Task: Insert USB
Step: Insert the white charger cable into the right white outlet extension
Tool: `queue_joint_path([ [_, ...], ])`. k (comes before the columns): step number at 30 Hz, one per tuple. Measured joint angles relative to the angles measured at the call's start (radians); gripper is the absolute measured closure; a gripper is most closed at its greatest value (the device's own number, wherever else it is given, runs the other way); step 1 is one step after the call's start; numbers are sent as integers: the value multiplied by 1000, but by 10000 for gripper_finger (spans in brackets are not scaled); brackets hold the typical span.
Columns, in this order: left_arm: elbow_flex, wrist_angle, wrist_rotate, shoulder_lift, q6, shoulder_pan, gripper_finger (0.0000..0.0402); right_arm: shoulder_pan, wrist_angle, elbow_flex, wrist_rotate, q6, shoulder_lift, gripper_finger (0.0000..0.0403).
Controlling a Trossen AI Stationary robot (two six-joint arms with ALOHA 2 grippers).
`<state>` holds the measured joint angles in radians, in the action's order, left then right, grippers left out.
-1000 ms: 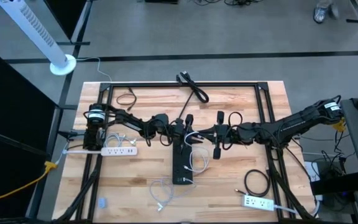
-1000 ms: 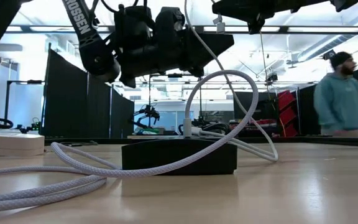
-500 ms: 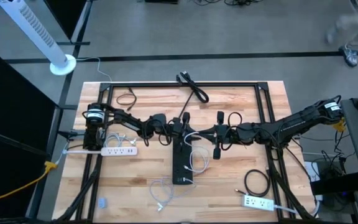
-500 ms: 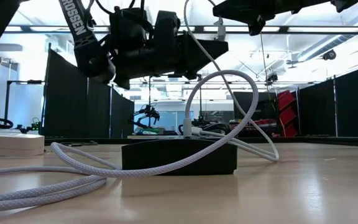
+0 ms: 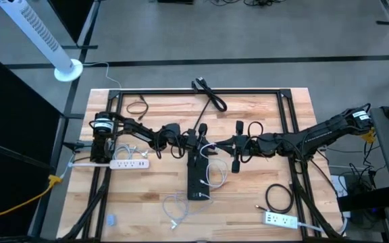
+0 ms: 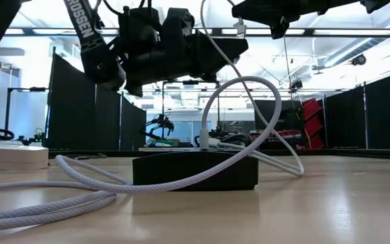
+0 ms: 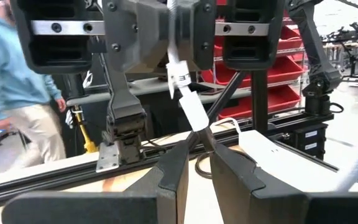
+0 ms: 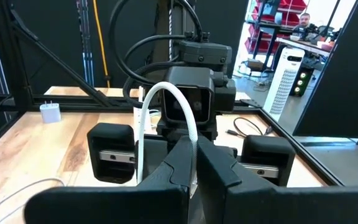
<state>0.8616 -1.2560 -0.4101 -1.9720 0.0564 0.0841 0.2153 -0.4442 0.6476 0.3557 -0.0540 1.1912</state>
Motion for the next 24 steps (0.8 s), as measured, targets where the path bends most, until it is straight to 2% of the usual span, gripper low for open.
queue_joint_path([
  [10, 0, 24, -23, 2, -6, 3, 347, 0, 0, 0, 1, -11, -7, 403],
  [24, 5, 27, -5, 2, -17, 5, 347, 0, 1, 0, -25, 2, -6, 403],
])
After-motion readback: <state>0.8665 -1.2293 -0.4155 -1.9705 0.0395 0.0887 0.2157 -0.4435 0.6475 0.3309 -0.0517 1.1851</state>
